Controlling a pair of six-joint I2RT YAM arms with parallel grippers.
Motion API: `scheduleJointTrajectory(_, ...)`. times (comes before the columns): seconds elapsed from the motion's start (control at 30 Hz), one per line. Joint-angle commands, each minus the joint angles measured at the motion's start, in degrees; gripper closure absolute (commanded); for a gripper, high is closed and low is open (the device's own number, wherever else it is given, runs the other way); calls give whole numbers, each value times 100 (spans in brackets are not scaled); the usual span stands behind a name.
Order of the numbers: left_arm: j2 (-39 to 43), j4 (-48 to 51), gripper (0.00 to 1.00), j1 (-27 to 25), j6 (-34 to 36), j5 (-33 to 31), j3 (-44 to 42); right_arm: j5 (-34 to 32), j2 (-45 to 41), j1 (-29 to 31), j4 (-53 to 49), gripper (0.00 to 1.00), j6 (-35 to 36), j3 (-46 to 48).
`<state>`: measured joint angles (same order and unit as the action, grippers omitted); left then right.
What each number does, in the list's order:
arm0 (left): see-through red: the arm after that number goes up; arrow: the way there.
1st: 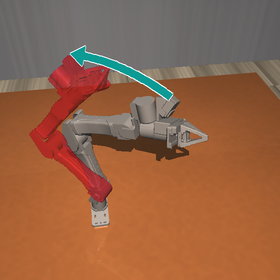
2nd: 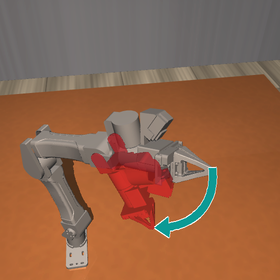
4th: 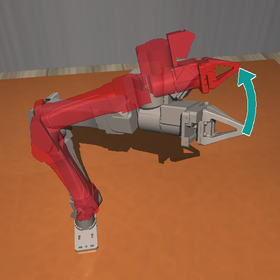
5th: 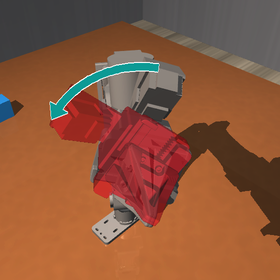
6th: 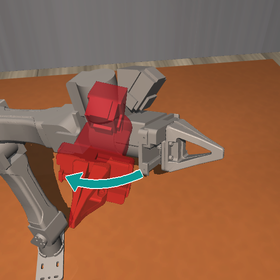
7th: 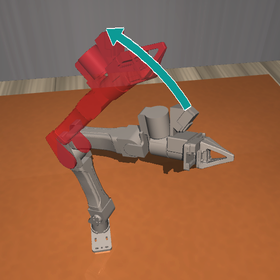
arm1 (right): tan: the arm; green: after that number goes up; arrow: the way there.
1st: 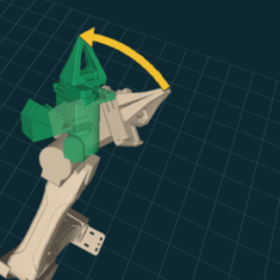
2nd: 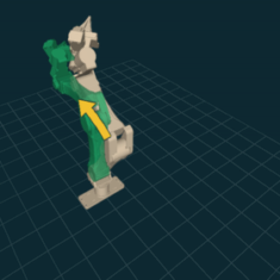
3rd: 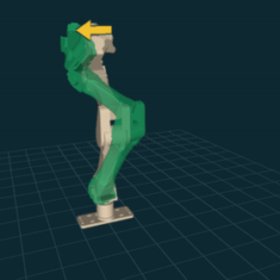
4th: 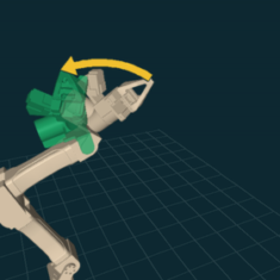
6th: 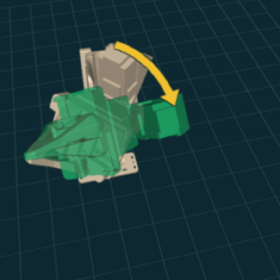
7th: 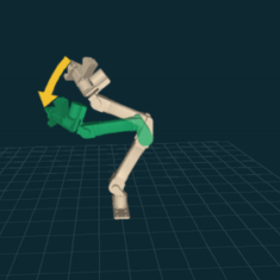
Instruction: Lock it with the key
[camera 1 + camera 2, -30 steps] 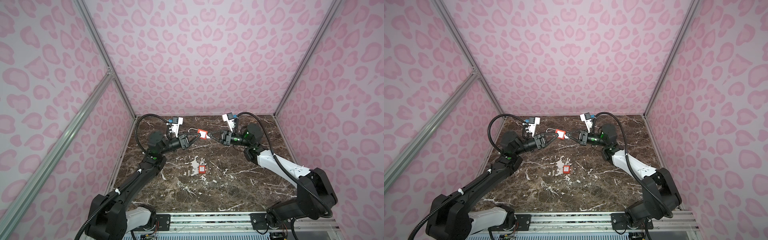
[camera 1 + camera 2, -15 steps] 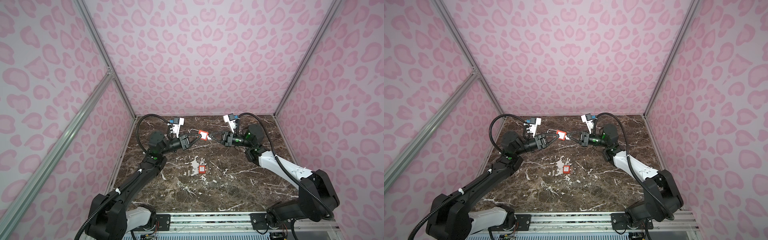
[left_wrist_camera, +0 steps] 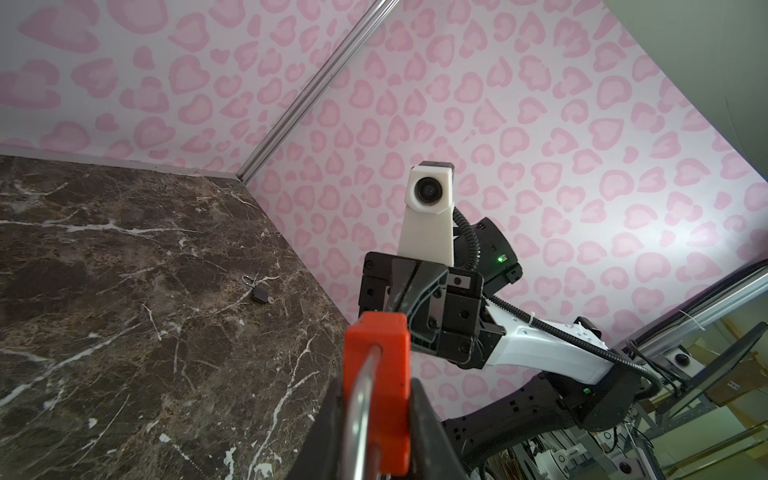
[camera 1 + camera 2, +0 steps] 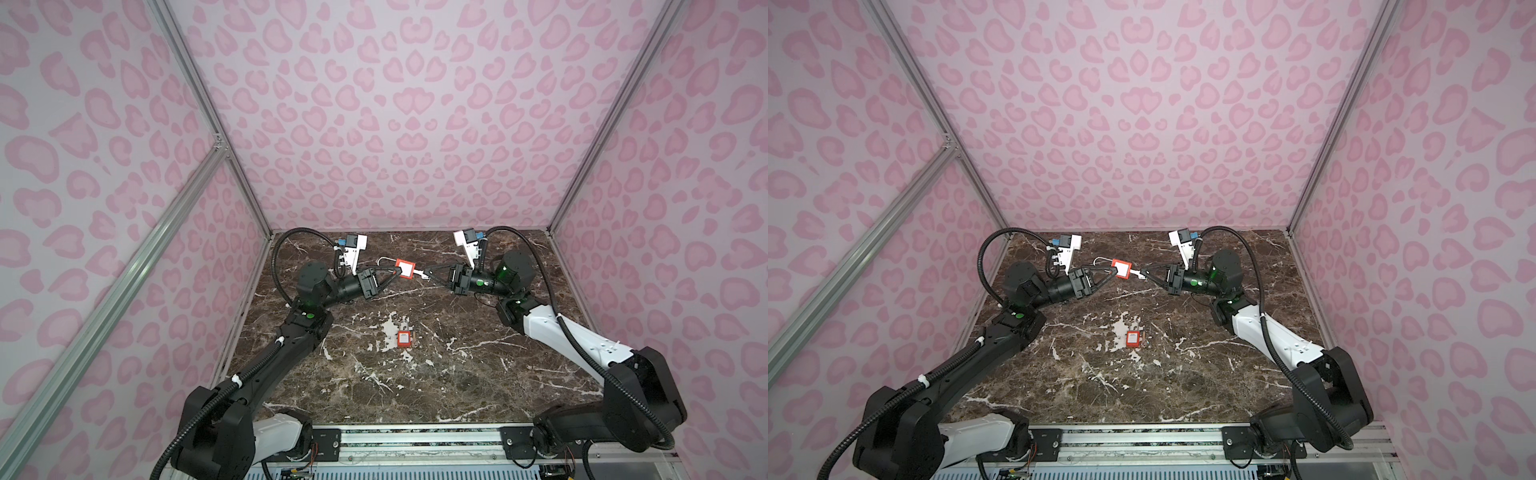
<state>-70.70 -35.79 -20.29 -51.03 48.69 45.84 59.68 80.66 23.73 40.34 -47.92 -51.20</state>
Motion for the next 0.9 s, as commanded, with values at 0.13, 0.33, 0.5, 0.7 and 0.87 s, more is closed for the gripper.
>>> scheduleJointTrajectory(0.13, 73, -196, 96, 109, 16, -58, 6, -168, -27, -132, 445, 100, -217, 215)
scheduleJointTrajectory(0.33, 65, -9, 96, 148, 124, -48, 20, -202, -86, -214, 379, 100, -185, 292)
scheduleJointTrajectory(0.5, -151, 946, 96, 144, 453, -179, 161, -389, -182, -340, 186, 100, 30, 436)
scheduleJointTrajectory(0.7, -445, 2846, 96, -47, 1504, -606, 552, -755, -331, -493, -222, 100, 261, 620)
scheduleJointTrajectory(0.87, -793, 4235, 96, -328, 2501, -1140, 805, -939, -361, -629, -375, 100, 290, 680)
